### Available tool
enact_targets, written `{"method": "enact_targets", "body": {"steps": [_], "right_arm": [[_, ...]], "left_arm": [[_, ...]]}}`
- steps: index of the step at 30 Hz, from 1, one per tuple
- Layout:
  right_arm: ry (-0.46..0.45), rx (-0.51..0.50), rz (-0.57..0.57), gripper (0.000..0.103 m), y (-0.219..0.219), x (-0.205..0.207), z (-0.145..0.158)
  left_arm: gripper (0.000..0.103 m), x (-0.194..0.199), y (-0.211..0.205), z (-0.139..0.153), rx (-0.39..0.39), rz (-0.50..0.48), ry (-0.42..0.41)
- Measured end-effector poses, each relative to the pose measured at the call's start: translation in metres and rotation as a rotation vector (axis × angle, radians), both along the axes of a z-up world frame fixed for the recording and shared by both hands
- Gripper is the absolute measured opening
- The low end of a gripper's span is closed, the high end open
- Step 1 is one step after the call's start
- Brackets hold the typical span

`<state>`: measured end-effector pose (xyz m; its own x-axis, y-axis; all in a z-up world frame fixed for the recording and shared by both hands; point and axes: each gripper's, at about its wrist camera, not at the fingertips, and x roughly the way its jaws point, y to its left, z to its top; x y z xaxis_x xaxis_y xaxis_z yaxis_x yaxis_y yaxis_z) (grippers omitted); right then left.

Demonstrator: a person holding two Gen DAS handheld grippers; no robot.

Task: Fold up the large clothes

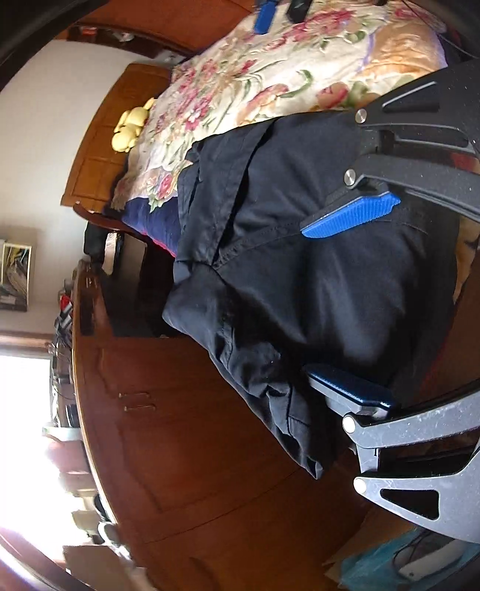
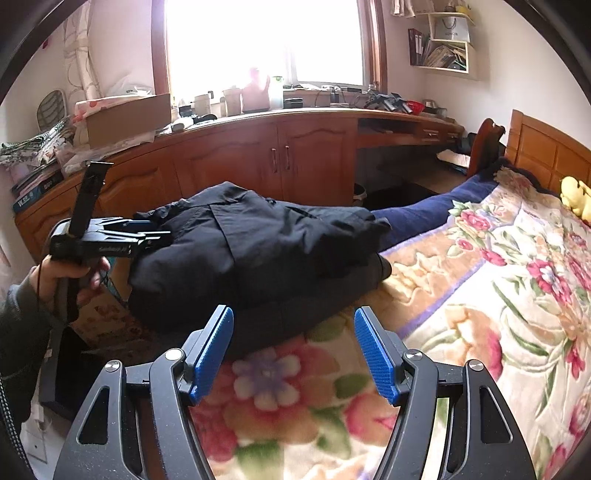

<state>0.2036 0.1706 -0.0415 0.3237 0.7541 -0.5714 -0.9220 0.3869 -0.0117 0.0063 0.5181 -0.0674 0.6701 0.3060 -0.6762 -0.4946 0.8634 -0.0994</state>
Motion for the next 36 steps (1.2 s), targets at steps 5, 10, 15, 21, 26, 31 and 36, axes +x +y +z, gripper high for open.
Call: {"method": "enact_targets", "body": {"steps": [5,10,15,21,26,31,36], "right_arm": [[0.012,0.009,-0.009,0.070,-0.013,-0.001,0.003],[0.018,0.020,-0.020,0.070,-0.027,-0.002,0.003],[0.014,0.034,-0.038,0.070,-0.052,-0.006,0.003],[-0.009,0.038,-0.096,0.076,-0.093,-0.009,-0.006],[-0.036,0.025,-0.194,0.080,-0.141,-0.016,-0.013],[-0.046,0.026,-0.342,0.083,-0.201,-0.025,-0.014],[-0.039,0.049,-0.494,0.084,-0.258,-0.042,-0.013]], "left_arm": [[0.074,0.000,-0.004,-0.001,0.017,0.017,0.015],[0.076,0.001,-0.007,-0.003,0.018,0.042,0.022],[0.079,-0.002,-0.030,0.014,0.084,0.051,0.016],[0.088,0.008,-0.098,0.044,0.188,-0.033,-0.020],[0.091,0.034,-0.179,0.057,0.207,-0.167,-0.085],[0.091,0.065,-0.261,0.060,0.156,-0.295,-0.130],[0.091,0.086,-0.340,0.058,0.113,-0.421,-0.150]]}}
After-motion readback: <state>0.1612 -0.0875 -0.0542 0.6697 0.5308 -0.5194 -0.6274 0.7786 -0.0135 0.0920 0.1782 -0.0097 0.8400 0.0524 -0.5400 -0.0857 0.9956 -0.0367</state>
